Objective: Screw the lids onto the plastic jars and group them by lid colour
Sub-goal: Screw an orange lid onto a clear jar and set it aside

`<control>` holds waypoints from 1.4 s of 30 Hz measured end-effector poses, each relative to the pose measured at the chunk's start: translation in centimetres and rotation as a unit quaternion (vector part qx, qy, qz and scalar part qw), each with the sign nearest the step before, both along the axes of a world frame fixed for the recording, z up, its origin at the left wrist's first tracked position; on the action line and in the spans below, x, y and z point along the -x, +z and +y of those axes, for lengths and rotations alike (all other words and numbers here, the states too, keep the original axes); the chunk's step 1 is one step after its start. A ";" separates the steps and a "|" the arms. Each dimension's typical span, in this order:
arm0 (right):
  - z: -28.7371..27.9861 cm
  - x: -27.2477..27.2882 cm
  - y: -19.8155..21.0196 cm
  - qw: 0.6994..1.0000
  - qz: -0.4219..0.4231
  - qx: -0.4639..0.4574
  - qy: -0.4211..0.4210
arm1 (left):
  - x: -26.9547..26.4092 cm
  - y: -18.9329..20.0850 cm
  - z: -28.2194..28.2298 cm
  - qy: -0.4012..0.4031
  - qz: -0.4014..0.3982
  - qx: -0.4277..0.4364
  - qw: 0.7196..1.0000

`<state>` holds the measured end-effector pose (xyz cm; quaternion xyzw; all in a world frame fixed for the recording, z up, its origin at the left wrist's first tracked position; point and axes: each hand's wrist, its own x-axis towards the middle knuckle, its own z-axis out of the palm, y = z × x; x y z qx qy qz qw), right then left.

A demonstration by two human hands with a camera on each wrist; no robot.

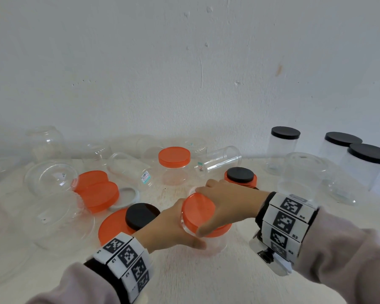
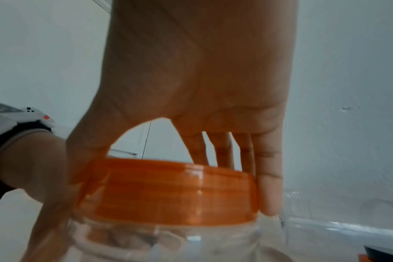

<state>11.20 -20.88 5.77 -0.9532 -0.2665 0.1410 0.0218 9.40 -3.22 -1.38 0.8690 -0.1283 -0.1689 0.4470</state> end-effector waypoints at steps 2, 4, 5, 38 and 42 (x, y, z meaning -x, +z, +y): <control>0.0 0.2 -0.2 1.000 -0.015 -0.005 0.000 | 0.0 -0.1 0.0 0.003 -0.005 -0.001 1.000; 0.0 0.4 -0.4 1.000 -0.027 -0.008 0.000 | -0.1 -0.1 0.0 0.004 -0.008 -0.004 1.000; -0.1 0.4 -0.5 0.999 -0.031 -0.009 0.000 | -0.1 -0.1 0.0 0.005 -0.007 -0.003 1.000; -2.4 -17.8 -2.6 0.981 -0.164 0.082 0.056 | 0.0 0.4 0.0 0.038 0.048 0.059 0.996; -2.3 -18.8 -3.2 0.983 -0.148 0.091 0.051 | -0.3 0.5 -0.3 0.070 0.044 0.076 0.994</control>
